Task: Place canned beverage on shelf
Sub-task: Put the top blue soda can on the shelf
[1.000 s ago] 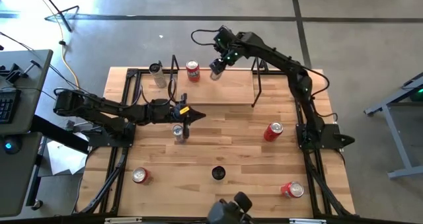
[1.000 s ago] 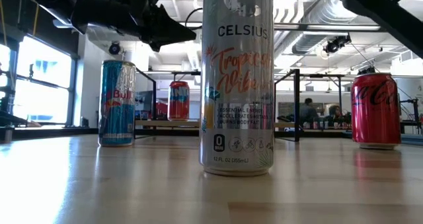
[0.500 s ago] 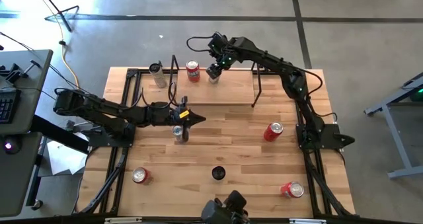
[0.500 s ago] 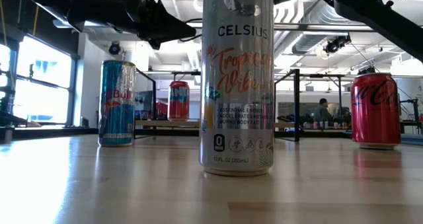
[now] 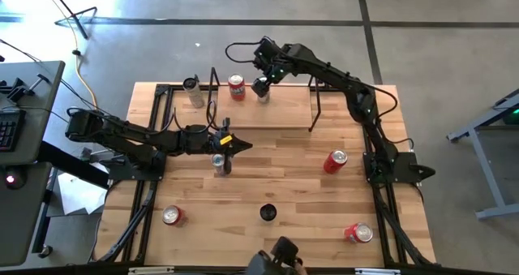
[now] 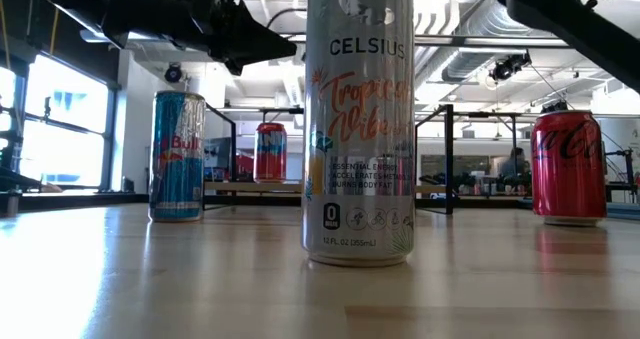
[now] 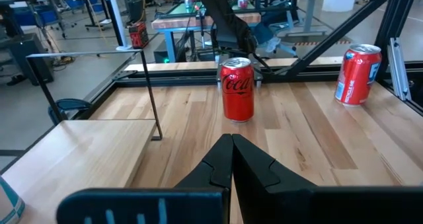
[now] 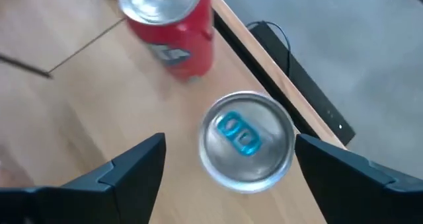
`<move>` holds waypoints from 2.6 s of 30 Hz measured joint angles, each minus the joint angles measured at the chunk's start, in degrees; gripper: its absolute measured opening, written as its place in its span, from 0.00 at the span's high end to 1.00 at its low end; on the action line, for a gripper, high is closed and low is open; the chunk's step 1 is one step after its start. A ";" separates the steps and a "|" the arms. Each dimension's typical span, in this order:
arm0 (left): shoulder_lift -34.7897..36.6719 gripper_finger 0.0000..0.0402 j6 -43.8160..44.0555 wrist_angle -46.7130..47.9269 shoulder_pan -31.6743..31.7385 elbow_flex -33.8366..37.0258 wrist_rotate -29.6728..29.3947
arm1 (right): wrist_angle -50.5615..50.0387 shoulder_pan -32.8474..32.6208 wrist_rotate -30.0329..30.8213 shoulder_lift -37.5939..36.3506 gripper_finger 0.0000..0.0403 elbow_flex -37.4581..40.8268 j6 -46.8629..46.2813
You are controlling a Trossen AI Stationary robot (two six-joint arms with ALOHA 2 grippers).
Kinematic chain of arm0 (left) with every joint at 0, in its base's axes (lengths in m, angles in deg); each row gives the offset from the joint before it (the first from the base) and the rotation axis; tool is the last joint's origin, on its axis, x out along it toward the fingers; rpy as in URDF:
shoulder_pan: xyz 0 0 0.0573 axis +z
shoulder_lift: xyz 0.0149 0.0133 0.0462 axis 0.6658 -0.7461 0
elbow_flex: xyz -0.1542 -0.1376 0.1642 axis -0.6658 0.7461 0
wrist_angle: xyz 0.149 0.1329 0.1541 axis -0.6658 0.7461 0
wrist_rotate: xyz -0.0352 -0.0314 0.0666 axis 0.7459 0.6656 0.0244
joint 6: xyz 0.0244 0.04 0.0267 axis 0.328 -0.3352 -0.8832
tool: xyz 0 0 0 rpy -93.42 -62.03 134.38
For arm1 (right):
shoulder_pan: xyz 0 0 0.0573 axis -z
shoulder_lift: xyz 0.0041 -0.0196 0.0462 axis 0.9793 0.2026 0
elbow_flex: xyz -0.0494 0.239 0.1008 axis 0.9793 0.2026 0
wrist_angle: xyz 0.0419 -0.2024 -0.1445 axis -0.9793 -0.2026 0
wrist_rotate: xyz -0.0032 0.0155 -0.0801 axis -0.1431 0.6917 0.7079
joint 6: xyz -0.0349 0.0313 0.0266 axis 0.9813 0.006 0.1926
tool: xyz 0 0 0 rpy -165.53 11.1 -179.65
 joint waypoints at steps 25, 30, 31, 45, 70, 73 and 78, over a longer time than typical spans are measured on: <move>0.00 1.00 0.02 -0.16 -2.27 0.02 -2.54 | 16.65 -3.44 13.60 -9.15 0.99 33.59 8.20; 0.00 1.00 -0.33 -0.57 -2.60 0.02 -2.93 | 35.83 -3.12 10.00 -13.44 1.00 46.94 7.67; 0.01 1.00 -0.33 -0.63 -2.60 0.02 -3.02 | 40.13 -3.13 9.91 -14.22 1.00 48.97 7.88; 0.02 1.00 -0.37 0.42 -2.60 0.02 -6.19 | 47.90 -5.54 9.70 -23.10 1.00 57.44 13.20; 0.02 1.00 -0.47 -0.01 -2.56 0.02 -10.07 | 71.64 -2.49 13.57 -26.19 1.00 72.72 14.28; 0.02 1.00 -0.46 -0.33 -2.60 0.29 -10.84 | 68.61 -2.25 13.40 -27.30 1.00 72.66 14.20; 0.04 1.00 -0.05 -2.31 -2.60 1.70 -10.81 | 70.13 -2.00 10.04 -27.11 1.00 72.66 14.37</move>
